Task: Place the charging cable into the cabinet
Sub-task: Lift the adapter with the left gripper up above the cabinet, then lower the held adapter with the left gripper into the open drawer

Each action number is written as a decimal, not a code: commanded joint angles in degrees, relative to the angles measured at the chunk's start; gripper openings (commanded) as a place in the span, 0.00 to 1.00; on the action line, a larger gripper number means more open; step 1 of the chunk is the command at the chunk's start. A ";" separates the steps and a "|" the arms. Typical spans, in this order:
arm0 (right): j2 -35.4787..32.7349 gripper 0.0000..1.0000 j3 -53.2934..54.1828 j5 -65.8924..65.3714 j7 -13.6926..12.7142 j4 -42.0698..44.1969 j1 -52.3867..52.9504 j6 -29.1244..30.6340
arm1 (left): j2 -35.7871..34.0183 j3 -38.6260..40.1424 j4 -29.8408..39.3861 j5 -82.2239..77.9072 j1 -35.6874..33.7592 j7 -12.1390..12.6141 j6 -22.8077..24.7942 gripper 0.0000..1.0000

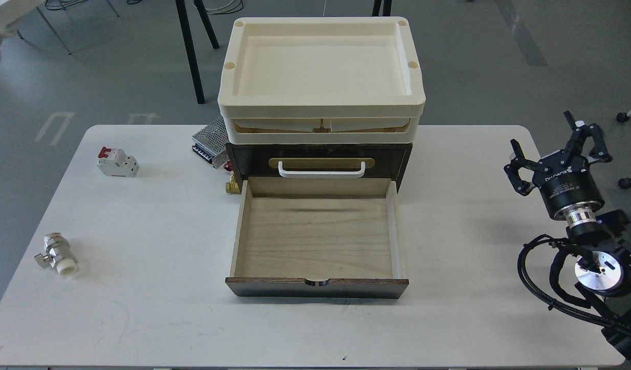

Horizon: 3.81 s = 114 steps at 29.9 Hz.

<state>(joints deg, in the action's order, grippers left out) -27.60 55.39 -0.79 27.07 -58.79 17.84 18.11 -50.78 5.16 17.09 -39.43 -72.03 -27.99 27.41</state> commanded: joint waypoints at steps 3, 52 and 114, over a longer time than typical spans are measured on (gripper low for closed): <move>0.00 0.99 -0.02 0.00 0.00 -0.01 0.00 0.00 | -1.43 -0.15 5.30 -0.21 -10.04 -0.01 0.59 0.06; 0.00 0.99 -0.02 -0.09 0.00 0.08 0.00 -0.09 | 12.72 -1.03 62.80 -36.85 1.89 -0.01 -7.72 0.07; 0.00 0.99 -0.02 0.00 0.00 -0.01 0.00 -0.09 | 32.32 -1.20 33.71 -41.96 28.88 -0.01 -27.15 0.12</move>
<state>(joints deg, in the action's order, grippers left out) -27.59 55.38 -0.79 27.07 -58.80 17.86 18.02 -18.55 3.96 51.30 -81.51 -43.57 -28.00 0.33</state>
